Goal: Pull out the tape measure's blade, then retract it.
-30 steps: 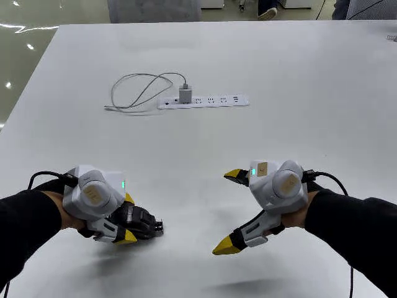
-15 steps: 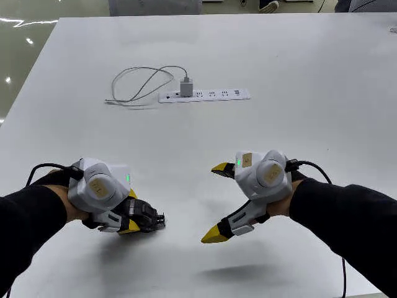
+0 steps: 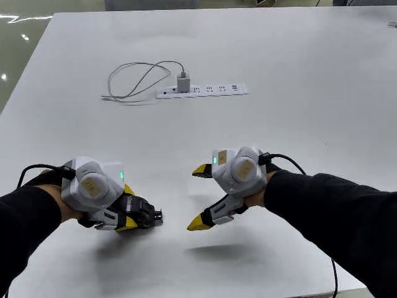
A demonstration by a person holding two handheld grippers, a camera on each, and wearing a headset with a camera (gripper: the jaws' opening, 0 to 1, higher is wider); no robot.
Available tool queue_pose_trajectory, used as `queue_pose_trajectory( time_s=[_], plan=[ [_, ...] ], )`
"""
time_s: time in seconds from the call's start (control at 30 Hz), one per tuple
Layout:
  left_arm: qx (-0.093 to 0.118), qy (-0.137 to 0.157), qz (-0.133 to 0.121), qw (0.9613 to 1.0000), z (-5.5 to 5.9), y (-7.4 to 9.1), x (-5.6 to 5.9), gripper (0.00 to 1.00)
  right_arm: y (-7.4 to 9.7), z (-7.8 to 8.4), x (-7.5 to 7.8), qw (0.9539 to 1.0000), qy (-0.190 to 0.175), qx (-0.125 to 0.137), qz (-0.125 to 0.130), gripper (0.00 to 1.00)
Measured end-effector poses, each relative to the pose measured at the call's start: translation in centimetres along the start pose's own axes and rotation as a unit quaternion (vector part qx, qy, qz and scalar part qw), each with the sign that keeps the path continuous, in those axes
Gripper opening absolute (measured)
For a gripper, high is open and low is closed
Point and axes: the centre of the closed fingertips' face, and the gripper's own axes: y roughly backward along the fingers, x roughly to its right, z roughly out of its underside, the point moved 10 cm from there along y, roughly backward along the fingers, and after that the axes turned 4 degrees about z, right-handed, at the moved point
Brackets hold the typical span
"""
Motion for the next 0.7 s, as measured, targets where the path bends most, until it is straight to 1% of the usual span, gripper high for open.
queue_pose_trajectory(
  time_s=[0.1, 0.3, 0.47, 0.53, 0.7],
  plan=[
    [0.003, 0.000, 0.001, 1.0000, 0.1, 0.0, 0.0, 0.31, -0.3, -0.1, 0.0, 1.0000, -0.004, -0.005, -0.003, 0.65],
    [0.002, 0.002, 0.000, 1.0000, 0.0, 0.0, 0.1, 0.31, -1.3, -0.3, -0.1, 0.9999, -0.010, -0.005, -0.007, 0.61],
    [0.003, 0.003, -0.006, 1.0000, 0.1, -0.1, 0.2, 0.31, -2.6, -0.4, -0.6, 0.9997, -0.004, -0.013, -0.018, 0.56],
    [0.005, 0.004, -0.009, 0.9999, 0.1, -0.1, 0.3, 0.31, -2.9, -0.6, -0.7, 0.9997, -0.006, -0.011, -0.023, 0.54],
    [0.003, 0.006, -0.011, 0.9999, 0.0, -0.1, 0.3, 0.31, -3.8, -1.3, -1.1, 0.9995, 0.008, -0.010, -0.030, 0.50]
  ],
)
